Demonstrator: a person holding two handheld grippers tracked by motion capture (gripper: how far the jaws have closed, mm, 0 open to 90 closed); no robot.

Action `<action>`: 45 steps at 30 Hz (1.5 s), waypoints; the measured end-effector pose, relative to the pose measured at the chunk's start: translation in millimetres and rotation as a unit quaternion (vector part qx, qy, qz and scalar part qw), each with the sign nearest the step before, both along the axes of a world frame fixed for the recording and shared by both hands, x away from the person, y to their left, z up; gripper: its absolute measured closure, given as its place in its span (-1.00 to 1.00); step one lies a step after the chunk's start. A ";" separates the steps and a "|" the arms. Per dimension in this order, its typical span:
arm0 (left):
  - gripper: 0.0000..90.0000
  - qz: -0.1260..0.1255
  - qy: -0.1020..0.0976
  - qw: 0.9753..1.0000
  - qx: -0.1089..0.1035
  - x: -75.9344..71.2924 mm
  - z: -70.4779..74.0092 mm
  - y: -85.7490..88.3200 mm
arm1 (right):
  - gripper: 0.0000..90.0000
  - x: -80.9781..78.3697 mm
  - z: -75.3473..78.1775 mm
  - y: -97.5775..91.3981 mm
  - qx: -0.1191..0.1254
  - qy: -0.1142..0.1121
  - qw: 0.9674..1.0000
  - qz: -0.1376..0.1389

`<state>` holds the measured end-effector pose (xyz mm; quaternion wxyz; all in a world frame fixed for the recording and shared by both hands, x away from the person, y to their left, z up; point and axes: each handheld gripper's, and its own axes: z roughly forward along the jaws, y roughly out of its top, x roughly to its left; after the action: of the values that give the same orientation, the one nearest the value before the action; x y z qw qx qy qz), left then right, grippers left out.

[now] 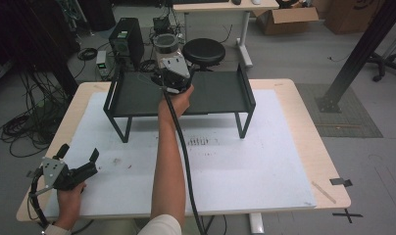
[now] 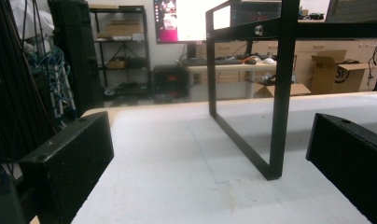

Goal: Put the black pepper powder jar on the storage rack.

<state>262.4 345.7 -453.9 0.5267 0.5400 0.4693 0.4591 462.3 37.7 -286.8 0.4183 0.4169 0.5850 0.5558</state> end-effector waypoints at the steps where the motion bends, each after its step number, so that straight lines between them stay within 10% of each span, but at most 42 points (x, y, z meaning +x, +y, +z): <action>1: -0.97 0.000 0.000 1.000 0.000 0.0 0.0 0.0 | -0.46 0.3 -0.6 0.2 0.000 0.002 1.000 0.001; 45: -0.97 0.001 0.001 1.000 0.000 -0.1 0.0 -0.1 | -1.00 -14.9 11.5 -16.0 0.040 0.007 0.999 0.033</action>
<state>262.3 345.6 -453.9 0.5258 0.5403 0.4699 0.4592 447.5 21.7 -275.3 0.3789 0.4176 0.5786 0.5893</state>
